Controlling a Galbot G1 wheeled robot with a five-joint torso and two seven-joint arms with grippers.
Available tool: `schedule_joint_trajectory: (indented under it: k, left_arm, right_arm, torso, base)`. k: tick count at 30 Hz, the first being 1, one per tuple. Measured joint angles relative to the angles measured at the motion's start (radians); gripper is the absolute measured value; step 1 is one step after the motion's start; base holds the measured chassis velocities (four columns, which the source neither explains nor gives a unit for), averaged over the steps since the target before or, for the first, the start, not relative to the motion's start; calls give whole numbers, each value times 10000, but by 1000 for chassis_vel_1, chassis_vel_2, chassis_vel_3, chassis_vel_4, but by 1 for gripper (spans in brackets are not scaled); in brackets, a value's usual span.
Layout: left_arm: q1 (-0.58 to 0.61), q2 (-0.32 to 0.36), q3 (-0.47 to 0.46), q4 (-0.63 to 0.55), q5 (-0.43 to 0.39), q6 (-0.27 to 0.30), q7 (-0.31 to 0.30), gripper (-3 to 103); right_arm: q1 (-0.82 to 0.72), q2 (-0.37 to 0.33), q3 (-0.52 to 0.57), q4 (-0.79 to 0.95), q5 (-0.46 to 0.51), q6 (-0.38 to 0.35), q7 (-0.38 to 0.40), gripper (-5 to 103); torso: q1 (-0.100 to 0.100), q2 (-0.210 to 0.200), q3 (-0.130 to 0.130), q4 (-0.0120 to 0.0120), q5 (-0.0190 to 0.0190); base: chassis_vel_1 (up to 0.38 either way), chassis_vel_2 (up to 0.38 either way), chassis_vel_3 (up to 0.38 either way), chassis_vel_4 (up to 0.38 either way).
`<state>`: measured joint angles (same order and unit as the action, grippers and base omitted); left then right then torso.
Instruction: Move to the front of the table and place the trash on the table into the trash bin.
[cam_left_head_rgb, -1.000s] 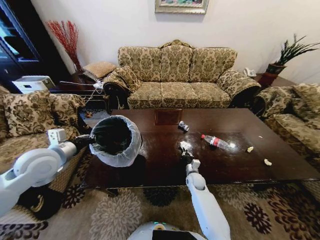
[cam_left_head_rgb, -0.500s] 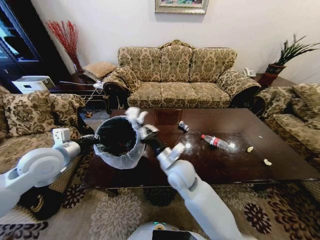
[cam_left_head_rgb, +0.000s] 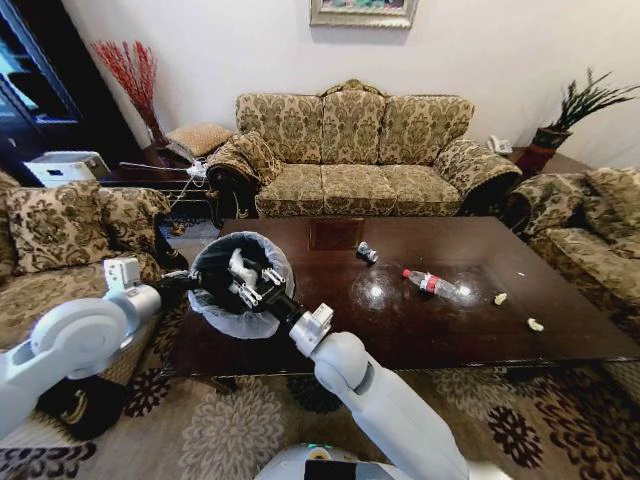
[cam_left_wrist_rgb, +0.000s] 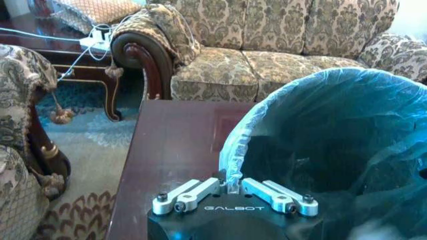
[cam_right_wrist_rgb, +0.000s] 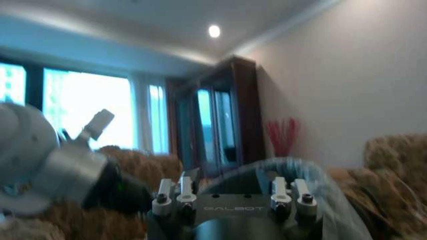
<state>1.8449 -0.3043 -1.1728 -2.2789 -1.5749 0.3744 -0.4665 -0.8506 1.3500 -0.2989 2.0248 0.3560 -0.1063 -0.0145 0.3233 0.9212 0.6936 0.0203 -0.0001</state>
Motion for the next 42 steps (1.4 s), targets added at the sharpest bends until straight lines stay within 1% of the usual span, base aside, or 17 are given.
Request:
schedule_joint_trajectory:
  k: [1, 3, 4, 5, 6, 7, 8, 9, 10, 11, 13, 18, 22, 27, 29, 32, 42]
  left_arm:
    - [0, 0, 0, 0, 0, 0, 0, 0]
    - [-1, -66, 5, 56, 24, 4, 11, 0]
    - [-7, -89, 7, 99, 32, 4, 15, 0]
    - [-22, -116, 8, 144, 38, 4, 19, 0]
    - [-22, -116, 8, 144, 38, 4, 19, 0]
    - [-41, -151, 8, 183, 41, 4, 34, 0]
    - [-57, -188, 8, 220, 49, 4, 57, 0]
    - [-57, -188, 8, 220, 49, 4, 57, 0]
    - [-64, -236, 11, 294, 130, -2, 124, 0]
    - [-64, -263, 22, 343, 203, -20, 165, 0]
    - [-84, -299, 56, 382, 278, -43, 223, 0]
    - [-106, -310, 77, 372, 298, -63, 234, 0]
    - [-78, -448, 78, 325, 335, -65, 238, 0]
    - [5, -532, 75, 353, 461, -66, 263, 0]
    - [-16, -563, 89, 375, 506, -66, 271, 0]
    - [-22, -581, 115, 376, 518, -66, 281, 0]
    - [-53, -553, 225, 654, 726, -103, 419, 0]
  right_arm:
    - [0, 0, 0, 0, 0, 0, 0, 56]
    - [-141, 32, 246, 38, 258, 774, -139, 66]
    - [-262, 31, 451, 133, 390, 962, -157, 66]
    - [-441, 19, 839, 250, 581, 1157, -167, 78]
    - [-441, 19, 839, 250, 581, 1157, -167, 78]
    - [-656, -2, 1302, 325, 808, 1274, -274, 78]
    - [-857, -24, 1877, 335, 1124, 1275, -634, 83]
    - [-857, -24, 1877, 335, 1124, 1275, -634, 83]
    - [-1093, -78, 2849, 138, 1592, 1330, -1318, 88]
    - [-1165, -108, 3302, -203, 1755, 1476, -1410, 93]
    - [-1191, -142, 4162, -1531, 1737, 1899, -1004, 99]
    - [-983, -165, 4774, -3670, 1039, 2027, -441, 100]
    - [-495, 172, 4990, -5730, 75, 2255, 65, 100]
    - [-250, 268, 5033, -6551, -267, 2155, 339, 100]
    - [84, 400, 5045, -7191, -288, 2063, 831, 100]
    - [406, 523, 5179, -7778, -441, 2110, 1080, 100]
    - [1269, 644, 5768, -9356, -1195, 1789, 1363, 100]
  torso:
    - [0, 0, 0, 0, 0]
    - [0, 0, 0, 1, 1]
    - [0, 0, 0, 0, 1]
    - [0, 0, 0, 0, 0]
    - [0, 0, 0, 0, 0]
    - [0, 0, 0, 1, 2]
    - [-1, 0, 0, 1, 1]
    - [-1, 0, 0, 1, 1]
    - [-1, 1, -1, -1, 0]
    - [-2, 1, -1, -2, 1]
    - [-1, 1, -1, 0, 2]
    - [1, 0, 1, -2, 2]
    - [-1, 0, 0, -1, 4]
    - [-5, 2, -1, 2, -3]
    - [-5, 3, -2, 2, 1]
    - [1, 2, 1, 2, 0]
    - [11, -3, 6, -4, 1]
  base:
    - [0, 0, 0, 0]
    - [0, 0, 0, 0]
    - [0, 0, 0, 0]
    - [0, 0, 0, 0]
    - [0, 0, 0, 0]
    - [0, 0, 0, 0]
    - [0, 0, 0, 0]
    - [0, 0, 0, 0]
    - [0, 0, 0, 0]
    - [0, 0, 0, 0]
    - [0, 0, 0, 0]
    - [0, 0, 0, 0]
    - [-15, 14, 12, -19]
    - [-103, 102, 119, -116]
    - [-168, 204, 187, -177]
    - [-187, 206, 209, -195]
    - [-120, 101, 100, -90]
